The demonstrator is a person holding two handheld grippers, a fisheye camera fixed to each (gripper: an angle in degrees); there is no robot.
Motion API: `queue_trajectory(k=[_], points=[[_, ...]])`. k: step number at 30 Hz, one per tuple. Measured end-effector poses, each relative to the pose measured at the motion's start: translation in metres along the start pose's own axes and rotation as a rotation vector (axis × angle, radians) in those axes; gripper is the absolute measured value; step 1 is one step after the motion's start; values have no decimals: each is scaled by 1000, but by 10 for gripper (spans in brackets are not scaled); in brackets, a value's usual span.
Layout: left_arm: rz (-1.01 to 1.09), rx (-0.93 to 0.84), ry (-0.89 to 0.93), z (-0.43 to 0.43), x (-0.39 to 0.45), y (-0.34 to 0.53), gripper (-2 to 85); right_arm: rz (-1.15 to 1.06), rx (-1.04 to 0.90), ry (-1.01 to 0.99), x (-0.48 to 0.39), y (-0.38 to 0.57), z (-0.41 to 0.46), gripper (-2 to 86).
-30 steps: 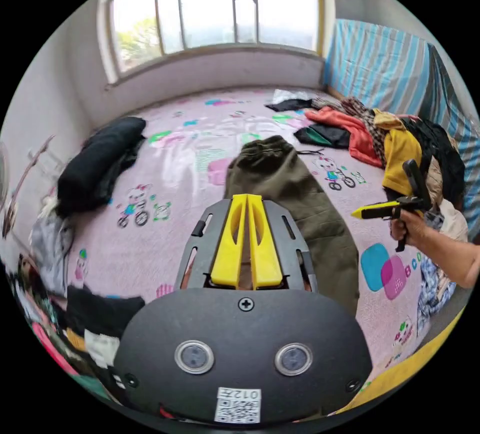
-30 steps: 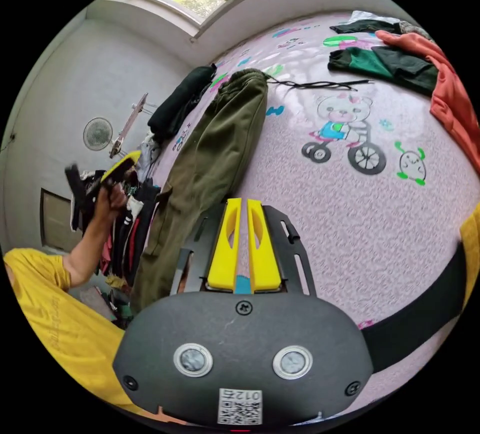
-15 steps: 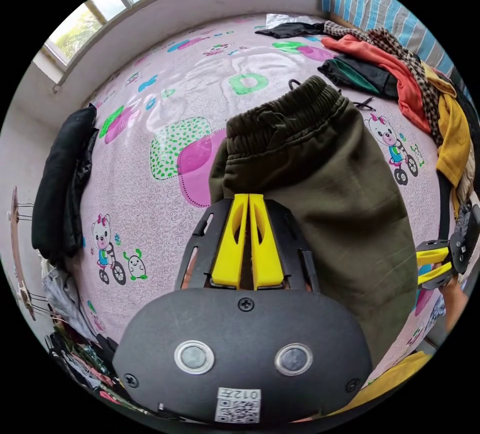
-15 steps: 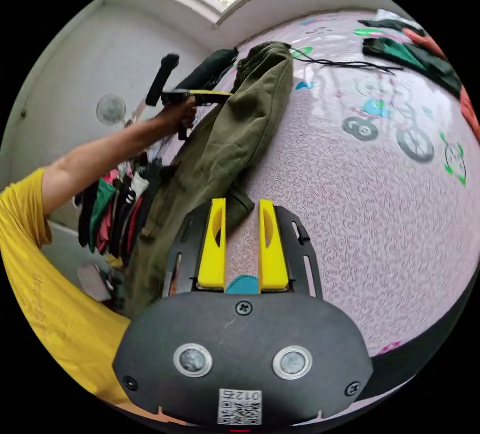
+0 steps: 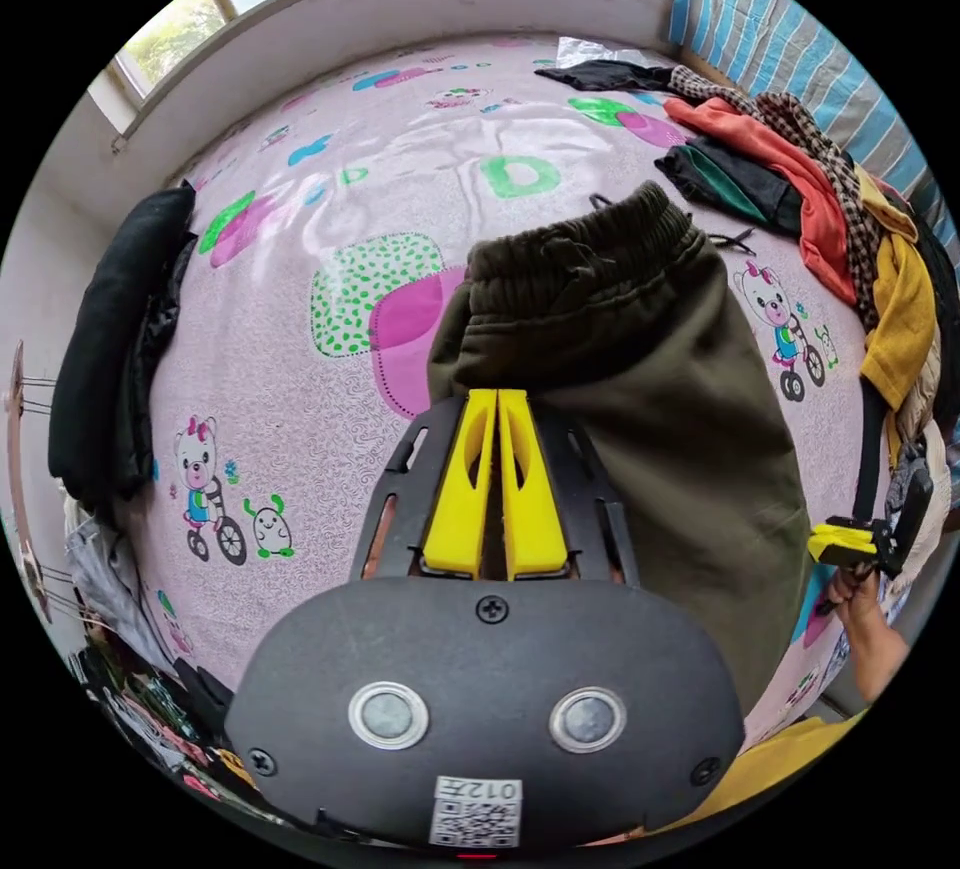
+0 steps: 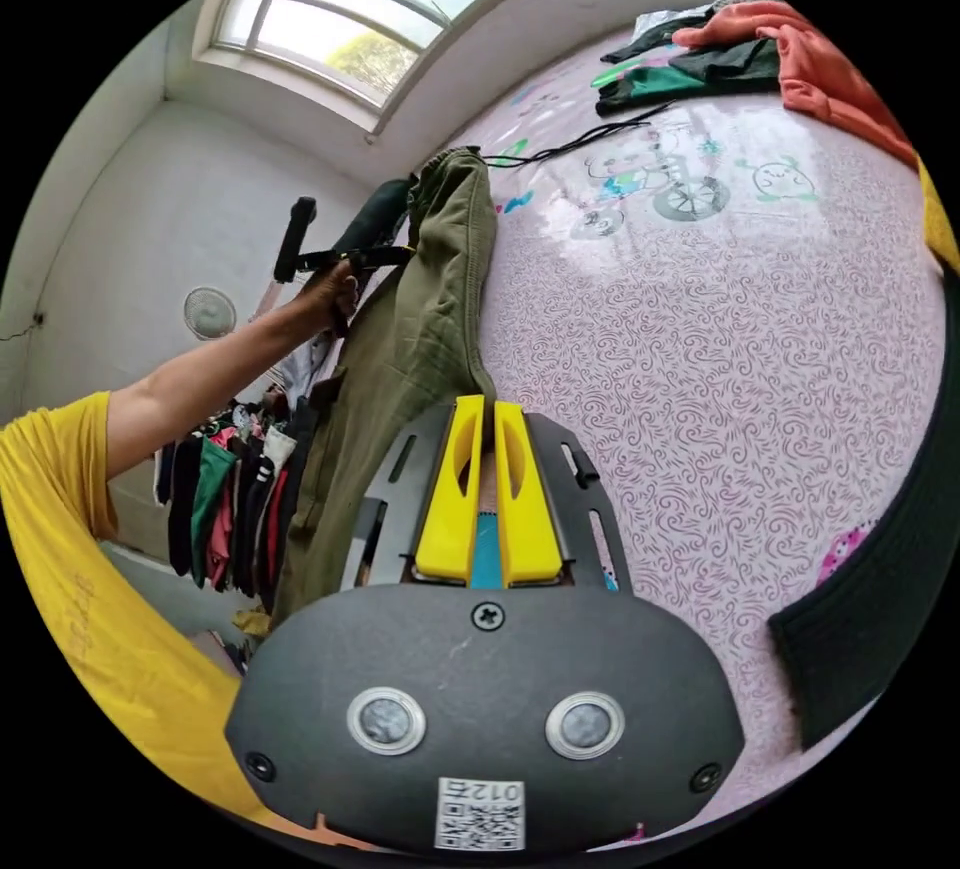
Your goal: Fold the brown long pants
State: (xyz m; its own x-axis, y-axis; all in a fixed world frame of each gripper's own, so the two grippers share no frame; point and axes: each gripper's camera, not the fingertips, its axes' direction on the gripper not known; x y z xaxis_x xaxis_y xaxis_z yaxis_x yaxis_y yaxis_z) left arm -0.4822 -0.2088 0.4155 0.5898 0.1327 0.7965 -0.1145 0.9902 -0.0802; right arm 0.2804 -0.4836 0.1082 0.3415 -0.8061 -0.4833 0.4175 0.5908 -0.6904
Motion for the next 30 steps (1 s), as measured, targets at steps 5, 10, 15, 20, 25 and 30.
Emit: queue_trajectory(k=[5,10,15,20,25,30], points=[[214,195,55,-51,59,-32,-2,49,-7,-122,19,4,-14,19],[258,40,-1,4,86,-105,-2,63,-10,-149,21,9,-26,20],[236,-56,194,38,57,-141,-1,67,-13,-151,16,11,-34,20],[152,-60,416,9,5,-150,-1,71,-16,-168,10,11,-41,18],[122,68,123,-78,-27,-120,-2,72,-17,-171,-1,9,-44,18],[229,-98,10,-45,-14,-111,-2,77,-17,-170,-14,6,-45,18]])
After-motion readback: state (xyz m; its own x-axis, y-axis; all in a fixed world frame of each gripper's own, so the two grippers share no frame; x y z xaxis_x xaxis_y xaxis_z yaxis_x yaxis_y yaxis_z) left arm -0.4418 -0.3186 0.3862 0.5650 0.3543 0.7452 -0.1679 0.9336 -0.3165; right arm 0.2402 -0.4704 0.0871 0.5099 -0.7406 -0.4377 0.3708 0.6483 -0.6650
